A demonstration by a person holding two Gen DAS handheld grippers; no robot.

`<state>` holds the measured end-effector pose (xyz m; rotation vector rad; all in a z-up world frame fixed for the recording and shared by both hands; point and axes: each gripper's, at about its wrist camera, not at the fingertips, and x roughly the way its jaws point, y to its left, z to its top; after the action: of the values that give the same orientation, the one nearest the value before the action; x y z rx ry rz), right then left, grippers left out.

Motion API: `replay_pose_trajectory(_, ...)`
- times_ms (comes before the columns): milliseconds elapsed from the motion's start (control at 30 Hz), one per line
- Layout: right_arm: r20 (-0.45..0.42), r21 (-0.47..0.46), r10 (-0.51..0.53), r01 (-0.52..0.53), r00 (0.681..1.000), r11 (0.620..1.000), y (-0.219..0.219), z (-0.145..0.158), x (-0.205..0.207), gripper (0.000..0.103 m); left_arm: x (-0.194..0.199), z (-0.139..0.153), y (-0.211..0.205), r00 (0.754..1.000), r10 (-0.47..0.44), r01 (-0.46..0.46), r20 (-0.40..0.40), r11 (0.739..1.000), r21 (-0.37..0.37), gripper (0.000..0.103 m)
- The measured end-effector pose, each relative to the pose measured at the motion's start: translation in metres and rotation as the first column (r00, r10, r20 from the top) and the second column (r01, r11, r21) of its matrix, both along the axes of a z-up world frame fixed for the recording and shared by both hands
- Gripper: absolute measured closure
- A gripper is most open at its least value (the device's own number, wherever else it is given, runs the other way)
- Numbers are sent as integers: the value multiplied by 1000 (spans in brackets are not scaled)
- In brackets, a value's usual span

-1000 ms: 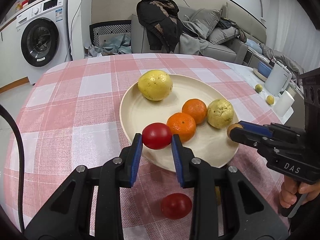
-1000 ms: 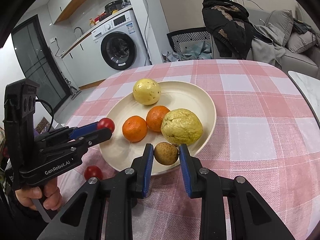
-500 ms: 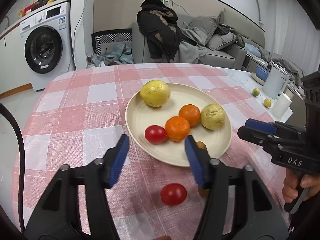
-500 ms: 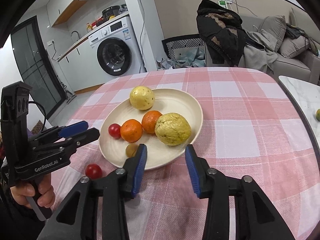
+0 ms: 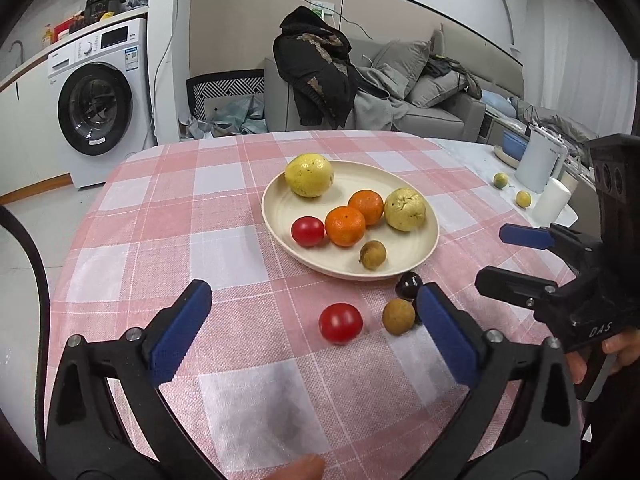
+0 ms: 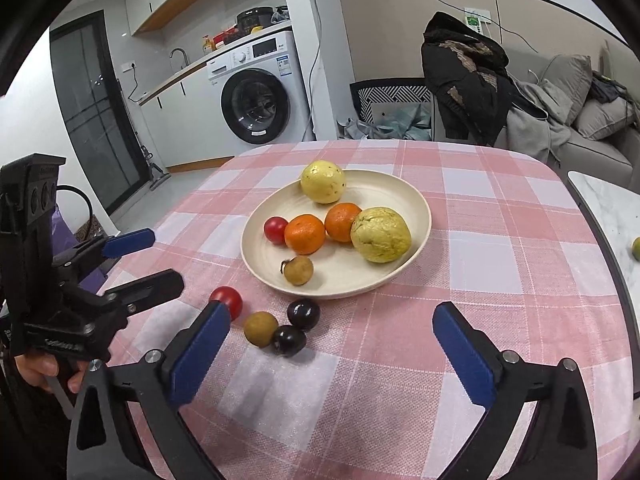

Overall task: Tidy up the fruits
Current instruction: 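Withdraw both tools from the plate toward the remaining fruit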

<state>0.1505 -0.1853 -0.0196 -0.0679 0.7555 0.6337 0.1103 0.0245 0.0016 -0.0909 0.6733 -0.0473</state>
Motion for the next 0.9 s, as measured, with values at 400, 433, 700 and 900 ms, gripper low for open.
replay_pose_trajectory(400,9,-86,8,-8,1000,996,4,-11,-5,0,-4,-2,12,1000,26,-26,-6,1000,-15,1)
replay_pose_trajectory(433,7,-91,10,-9,1000,996,5,-12,-5,0,-4,-3,13,1000,25,-25,-8,1000,-16,1)
replay_pose_trajectory(700,-22,-145,-5,2,1000,989,8,-24,0,0,-1,-9,11,1000,18,-19,-24,1000,-18,1)
replay_pose_trajectory(900,-14,-150,-53,50,998,987,10,-28,3,0,2,-14,10,999,17,-17,-38,1000,-19,1)
